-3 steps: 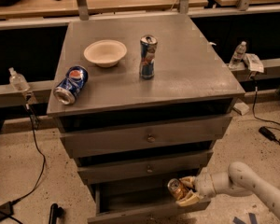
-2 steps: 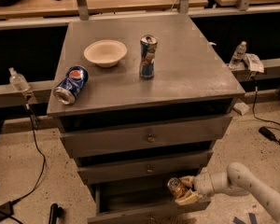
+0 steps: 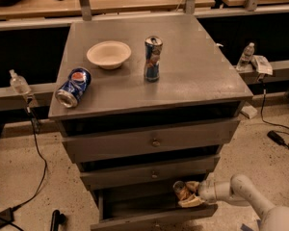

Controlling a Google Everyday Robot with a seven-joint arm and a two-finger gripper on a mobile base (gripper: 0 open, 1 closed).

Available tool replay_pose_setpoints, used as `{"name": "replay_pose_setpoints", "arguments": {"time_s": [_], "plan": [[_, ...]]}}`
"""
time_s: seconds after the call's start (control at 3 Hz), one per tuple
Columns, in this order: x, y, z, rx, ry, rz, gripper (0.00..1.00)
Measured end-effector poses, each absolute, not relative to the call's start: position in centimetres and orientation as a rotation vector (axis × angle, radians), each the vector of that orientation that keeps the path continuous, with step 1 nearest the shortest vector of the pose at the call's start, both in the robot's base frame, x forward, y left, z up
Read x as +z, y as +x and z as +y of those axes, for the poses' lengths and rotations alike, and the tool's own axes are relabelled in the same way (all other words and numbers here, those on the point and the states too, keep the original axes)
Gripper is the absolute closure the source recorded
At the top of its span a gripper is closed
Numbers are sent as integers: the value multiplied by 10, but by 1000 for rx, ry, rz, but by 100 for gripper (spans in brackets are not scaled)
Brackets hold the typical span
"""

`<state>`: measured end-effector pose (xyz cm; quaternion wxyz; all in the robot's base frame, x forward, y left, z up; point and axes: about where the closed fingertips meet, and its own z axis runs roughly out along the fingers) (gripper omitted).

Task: Place orange can into bottom drawer

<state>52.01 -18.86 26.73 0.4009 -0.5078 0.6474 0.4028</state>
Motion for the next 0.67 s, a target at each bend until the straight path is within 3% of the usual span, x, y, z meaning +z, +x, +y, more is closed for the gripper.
{"name": "replay_pose_setpoints", "arguments": {"time_s": [0.67], "plan": [[210,530,-188,1010,-1233,1635,100]]}}
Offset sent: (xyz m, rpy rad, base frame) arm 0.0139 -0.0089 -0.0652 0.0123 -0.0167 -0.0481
